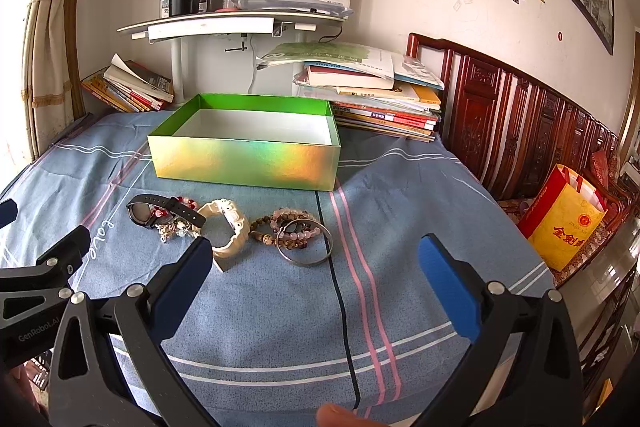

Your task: Organize jewelry

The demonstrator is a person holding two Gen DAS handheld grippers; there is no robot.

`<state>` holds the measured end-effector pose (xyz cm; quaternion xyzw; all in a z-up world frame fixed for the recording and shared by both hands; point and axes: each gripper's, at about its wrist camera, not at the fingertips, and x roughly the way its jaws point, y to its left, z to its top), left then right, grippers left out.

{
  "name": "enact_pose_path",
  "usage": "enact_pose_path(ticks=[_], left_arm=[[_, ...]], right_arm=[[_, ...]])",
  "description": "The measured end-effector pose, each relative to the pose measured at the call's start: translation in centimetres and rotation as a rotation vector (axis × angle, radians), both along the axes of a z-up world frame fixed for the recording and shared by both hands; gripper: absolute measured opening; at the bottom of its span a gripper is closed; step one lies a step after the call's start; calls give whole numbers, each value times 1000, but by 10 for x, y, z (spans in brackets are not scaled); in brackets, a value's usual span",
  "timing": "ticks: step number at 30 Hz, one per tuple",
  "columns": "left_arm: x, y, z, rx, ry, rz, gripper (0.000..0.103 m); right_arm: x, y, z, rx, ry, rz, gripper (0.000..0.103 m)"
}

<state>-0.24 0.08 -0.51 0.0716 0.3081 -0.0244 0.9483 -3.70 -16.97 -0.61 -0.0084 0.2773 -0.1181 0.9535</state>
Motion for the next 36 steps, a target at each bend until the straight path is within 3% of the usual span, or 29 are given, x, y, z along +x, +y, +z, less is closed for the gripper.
enact_pose_path(ticks=[36], left_arm=[[-1,-2,-2,2,2,2,100]], right_arm=[[-1,-2,4,1,-1,-3,101]])
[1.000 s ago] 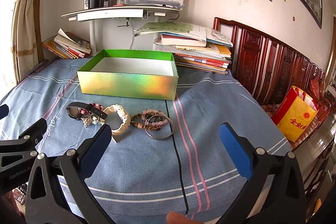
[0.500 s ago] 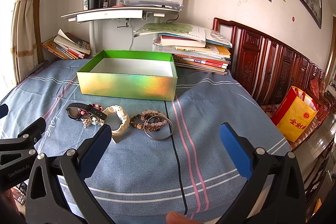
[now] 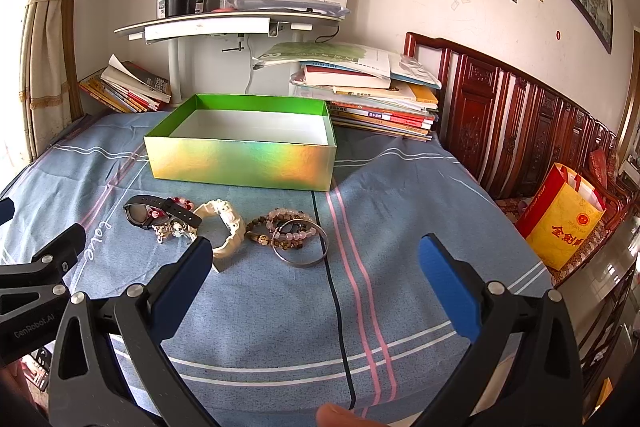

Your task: Organize jewelry

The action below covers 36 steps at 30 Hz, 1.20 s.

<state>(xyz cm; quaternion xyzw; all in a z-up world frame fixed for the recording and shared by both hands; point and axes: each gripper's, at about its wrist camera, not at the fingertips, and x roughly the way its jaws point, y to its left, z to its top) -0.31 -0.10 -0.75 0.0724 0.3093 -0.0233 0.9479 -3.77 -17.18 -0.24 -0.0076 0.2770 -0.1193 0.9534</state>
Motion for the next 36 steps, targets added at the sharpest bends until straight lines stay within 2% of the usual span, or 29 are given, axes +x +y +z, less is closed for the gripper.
enact_pose_path(ticks=[2,3,6,9,13,14,16,17,18,20,21,24,28,29,31,33,34,35,36], left_arm=[[0,0,0,0,1,0,100],[0,0,0,2,2,0,100],[1,0,-1,4,12,-4,100],[15,1,-11,10,85,-32,100],[37,4,-35,0,232,-65,100],[42,7,-39,-15,255,-64,98],[53,12,-47,-38,297,-58,84],[58,15,-48,-55,313,-58,75],[63,18,-49,-73,317,-59,72],[78,22,-48,-107,320,-55,72],[86,22,-48,-107,317,-50,72],[107,16,-44,-89,294,-52,73],[137,0,-54,21,323,-41,78],[143,0,-59,44,339,-14,79],[152,0,-61,28,353,-8,79],[157,0,-63,18,354,-14,79],[160,0,-64,12,360,-18,79],[164,1,-67,-1,371,-26,75],[166,3,-70,-20,388,-35,55]], right_arm=[[0,0,0,1,1,1,101],[1,1,0,-47,21,5,101],[3,-8,-2,0,25,11,101],[13,-22,-10,-30,93,-16,100],[31,-41,-35,-58,203,-11,100],[35,-47,-40,-30,225,-6,100],[42,-59,-47,60,264,15,100],[45,-64,-48,102,265,29,97],[48,-69,-49,148,270,44,89],[56,-73,-51,205,290,54,73],[61,-74,-50,220,284,57,70],[77,-59,-41,202,259,88,66],[107,-28,-37,195,288,216,65],[116,-18,-39,177,306,241,61],[130,1,-49,145,353,287,52],[143,13,-61,132,399,305,35],[148,17,-65,133,411,307,30],[150,18,-68,141,420,311,20],[151,19,-68,138,413,303,20]])
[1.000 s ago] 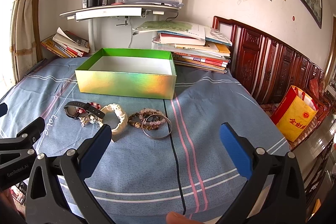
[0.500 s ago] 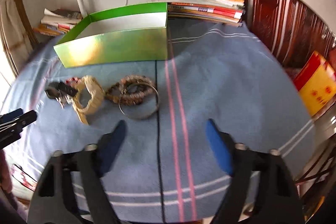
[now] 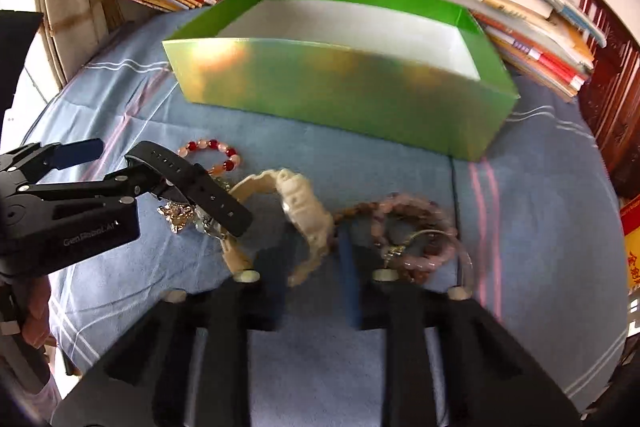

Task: Organize jewelry
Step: 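Grasp the black watch strap with the left gripper while the right gripper grasps the white watch, then carry both watches over the green box and open both grippers to drop them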

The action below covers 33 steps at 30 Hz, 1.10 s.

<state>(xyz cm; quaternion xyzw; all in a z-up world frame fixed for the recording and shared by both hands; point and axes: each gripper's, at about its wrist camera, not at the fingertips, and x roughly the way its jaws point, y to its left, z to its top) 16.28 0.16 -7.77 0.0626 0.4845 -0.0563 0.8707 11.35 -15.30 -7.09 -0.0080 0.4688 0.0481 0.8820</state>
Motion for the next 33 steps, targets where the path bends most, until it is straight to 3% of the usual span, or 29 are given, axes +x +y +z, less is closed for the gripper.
enact_pose_path(ticks=[2,3,6,8,17,21,25,28,33], left_arm=[[3,7,-4,-74,36,-7,30],[4,12,-3,-115,50,0,27],[-1,22,1,-118,41,54,16],[-9,32,11,-161,33,67,13],[-33,34,44,-151,-43,56,9],[-32,27,72,-156,-102,23,9],[-15,13,114,-182,-214,11,9],[17,-2,135,-219,-238,-6,9],[71,-33,128,-187,-238,9,9]], right_arm=[[-1,-2,0,8,-2,-4,20],[-4,-3,-1,11,-6,-5,20],[-11,-10,2,2,-21,-22,20],[-17,-19,7,6,-35,-38,20],[-28,-40,23,-1,-65,-79,20],[-27,-47,51,17,-134,-86,20],[-13,-58,91,54,-223,-114,20],[14,-67,113,60,-261,-150,20],[82,-78,95,44,-190,-231,20]])
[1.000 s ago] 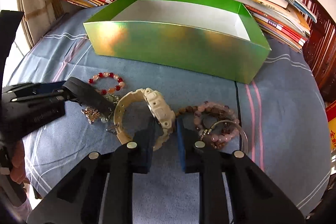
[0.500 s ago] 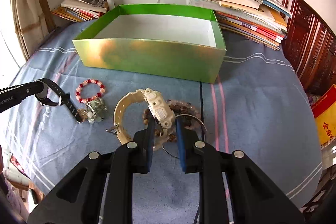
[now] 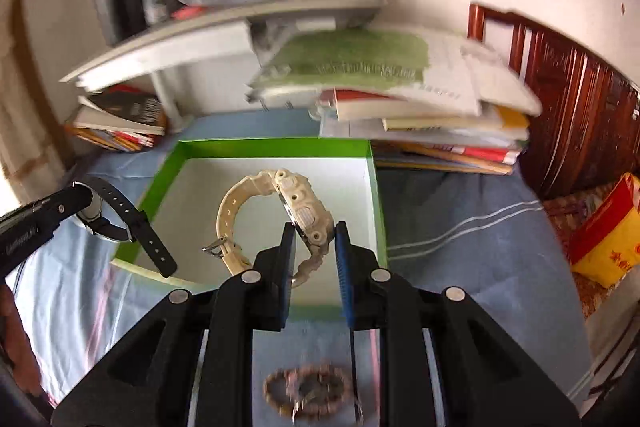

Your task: Organize jewelry

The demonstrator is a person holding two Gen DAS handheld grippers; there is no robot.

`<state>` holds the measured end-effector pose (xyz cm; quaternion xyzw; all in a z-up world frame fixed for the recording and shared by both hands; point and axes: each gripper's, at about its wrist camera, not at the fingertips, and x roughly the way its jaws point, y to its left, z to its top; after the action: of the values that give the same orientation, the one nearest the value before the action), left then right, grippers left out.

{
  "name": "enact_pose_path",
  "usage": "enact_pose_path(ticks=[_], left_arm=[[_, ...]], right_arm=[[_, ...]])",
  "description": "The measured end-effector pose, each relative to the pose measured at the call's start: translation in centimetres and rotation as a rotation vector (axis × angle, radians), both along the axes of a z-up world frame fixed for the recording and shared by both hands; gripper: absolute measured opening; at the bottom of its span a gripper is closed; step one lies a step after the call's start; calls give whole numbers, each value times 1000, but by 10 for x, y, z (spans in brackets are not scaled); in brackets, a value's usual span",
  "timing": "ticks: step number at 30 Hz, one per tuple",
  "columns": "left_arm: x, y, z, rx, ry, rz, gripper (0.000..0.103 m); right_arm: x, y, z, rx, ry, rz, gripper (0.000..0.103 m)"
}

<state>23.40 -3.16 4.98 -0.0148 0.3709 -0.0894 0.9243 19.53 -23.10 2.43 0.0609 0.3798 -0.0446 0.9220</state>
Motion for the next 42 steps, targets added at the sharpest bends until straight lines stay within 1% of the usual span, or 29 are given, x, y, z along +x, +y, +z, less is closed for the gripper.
enact_pose_path(ticks=[2,4,6,7,8,9,10,11,12,14,16,17,18,20,21,24,26,27,28,32,35,37,39,42], left_arm=[[13,-12,-17,28,16,-10,9],[21,-19,-34,52,33,-10,9],[27,-22,-45,50,42,-15,11],[26,-21,-49,35,48,-17,14],[24,-19,-50,26,44,-16,30],[21,-18,-49,28,31,-11,48],[13,-15,-46,46,-3,6,51],[6,-13,-43,71,-26,21,51],[-2,-10,-40,95,-29,26,51],[-23,0,-37,111,-24,27,51],[-49,13,-43,133,-5,57,51],[-57,19,-49,136,17,73,51],[-64,23,-55,121,39,71,51],[-76,27,-76,61,108,30,51],[-79,25,-86,62,141,11,51],[-89,15,-109,99,172,-30,51],[-93,10,-122,129,196,-43,50],[-94,9,-126,137,205,-45,51],[-97,9,-128,132,198,-51,50],[-116,12,-129,180,172,-66,51],[-133,24,-127,175,169,-73,52],[-142,34,-125,147,173,-69,52],[-150,45,-119,102,158,-48,53],[-157,52,-111,71,140,-25,59]], right_arm=[[17,0,-19,2,54,-5,20],[27,4,-34,-7,85,4,20],[28,5,-45,-9,90,15,22],[27,4,-44,-2,80,16,22],[22,3,-42,2,65,15,29],[16,1,-37,2,44,17,43],[6,-2,-31,-3,13,16,48],[-7,-5,-24,-13,-16,10,50],[-20,-8,-19,-23,-29,9,50],[-46,-17,-16,-24,-33,14,50],[-72,-27,-23,-9,-30,6,50],[-85,-32,-32,-6,-10,2,50],[-92,-34,-42,-3,16,3,50],[-97,-31,-62,-3,81,16,50],[-99,-29,-71,-10,104,22,50],[-101,-17,-89,-22,138,56,48],[-100,-10,-97,-28,159,74,44],[-101,-7,-99,-38,167,81,43],[-103,-4,-101,-47,172,89,43],[-118,9,-105,-57,185,130,43],[-139,17,-106,-46,185,168,43],[-153,18,-103,-27,177,182,43],[-165,17,-95,-7,149,182,43],[-169,14,-85,-22,114,139,43]])
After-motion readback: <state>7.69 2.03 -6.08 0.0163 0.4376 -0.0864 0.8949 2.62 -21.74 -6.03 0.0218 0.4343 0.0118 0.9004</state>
